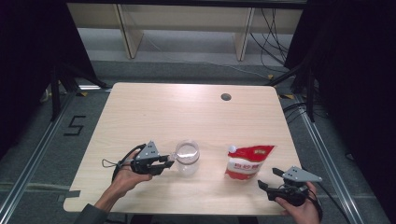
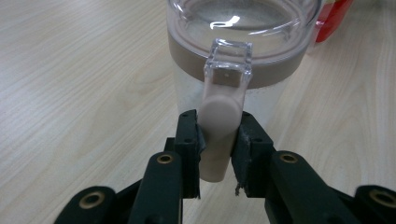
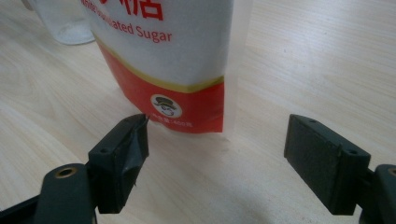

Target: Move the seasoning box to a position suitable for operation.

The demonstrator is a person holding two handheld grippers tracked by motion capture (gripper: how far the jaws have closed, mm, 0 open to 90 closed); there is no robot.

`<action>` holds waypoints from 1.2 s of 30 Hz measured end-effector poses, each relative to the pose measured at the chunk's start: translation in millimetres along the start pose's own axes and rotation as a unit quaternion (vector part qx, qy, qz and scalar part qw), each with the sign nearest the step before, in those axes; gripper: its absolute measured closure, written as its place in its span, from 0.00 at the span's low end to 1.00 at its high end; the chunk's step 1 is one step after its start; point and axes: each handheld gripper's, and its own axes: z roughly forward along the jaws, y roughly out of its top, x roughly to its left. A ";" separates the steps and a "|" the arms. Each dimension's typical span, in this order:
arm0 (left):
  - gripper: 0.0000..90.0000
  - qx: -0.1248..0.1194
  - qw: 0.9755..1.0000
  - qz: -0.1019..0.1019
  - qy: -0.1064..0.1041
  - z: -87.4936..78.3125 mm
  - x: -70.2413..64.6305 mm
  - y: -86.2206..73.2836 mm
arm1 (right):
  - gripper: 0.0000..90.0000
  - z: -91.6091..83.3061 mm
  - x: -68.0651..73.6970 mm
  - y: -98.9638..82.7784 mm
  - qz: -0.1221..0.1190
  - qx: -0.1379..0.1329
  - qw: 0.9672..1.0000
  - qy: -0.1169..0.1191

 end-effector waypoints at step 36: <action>0.80 -0.002 1.000 -0.003 -0.022 -5.0 -3.8 -4.0 | 0.28 -5.3 11.1 1.6 0.001 -0.011 0.999 0.044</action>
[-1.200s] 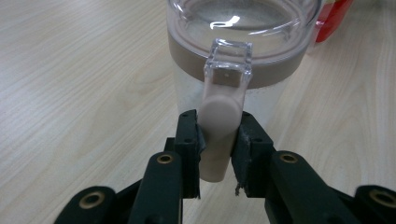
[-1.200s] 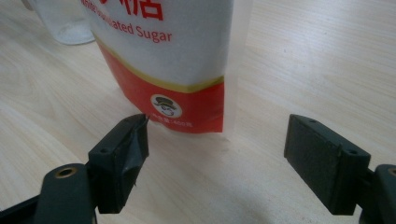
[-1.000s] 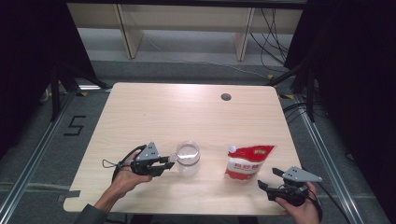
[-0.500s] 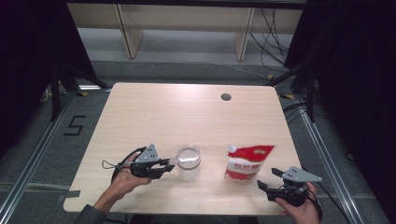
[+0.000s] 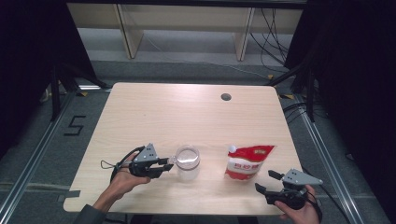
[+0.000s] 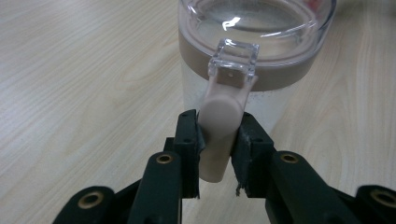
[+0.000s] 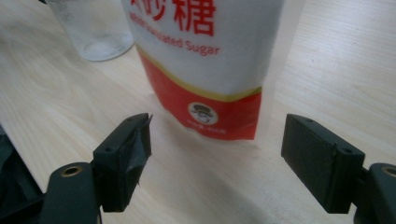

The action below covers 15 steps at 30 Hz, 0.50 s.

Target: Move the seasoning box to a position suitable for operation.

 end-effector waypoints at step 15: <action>0.39 -0.021 0.999 -0.036 0.018 -12.3 -2.6 -1.6 | 0.29 2.2 7.1 -0.1 -0.017 -0.009 1.000 0.023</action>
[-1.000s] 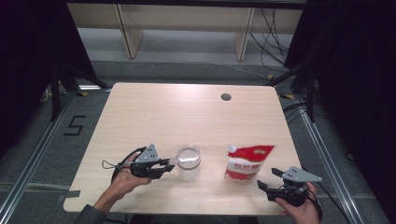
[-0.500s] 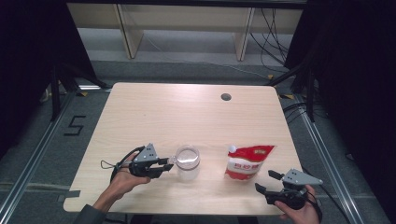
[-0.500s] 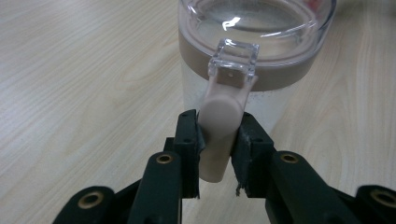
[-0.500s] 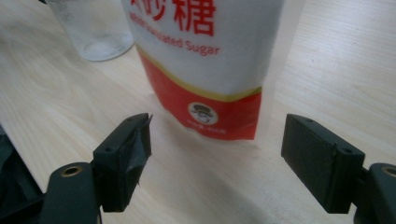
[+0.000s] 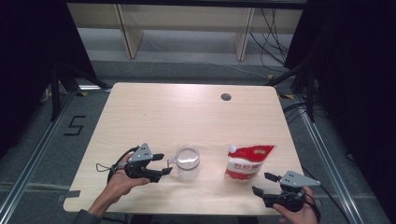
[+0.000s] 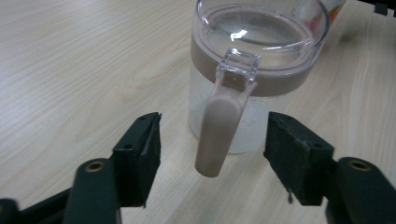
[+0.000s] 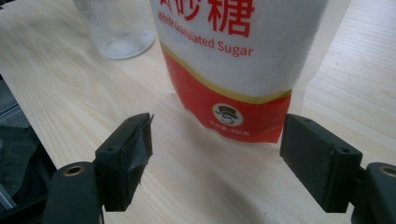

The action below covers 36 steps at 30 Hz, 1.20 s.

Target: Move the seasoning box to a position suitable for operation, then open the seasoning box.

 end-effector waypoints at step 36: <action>0.81 -0.072 0.996 -0.048 0.015 -25.9 -27.9 39.0 | 0.30 1.2 2.2 -0.9 0.000 0.011 1.000 0.011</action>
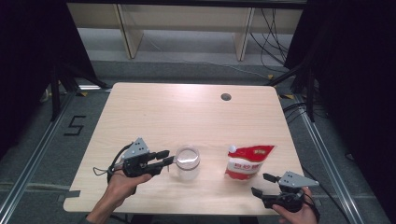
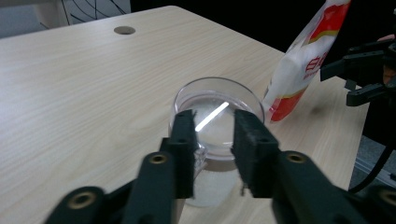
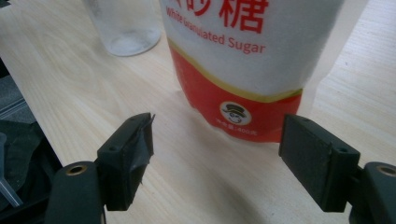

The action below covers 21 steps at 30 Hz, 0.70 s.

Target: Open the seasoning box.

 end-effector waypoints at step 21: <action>0.99 0.030 0.999 0.014 0.025 17.3 4.4 -3.9 | 0.54 14.0 31.4 15.3 -0.047 -0.019 0.997 0.059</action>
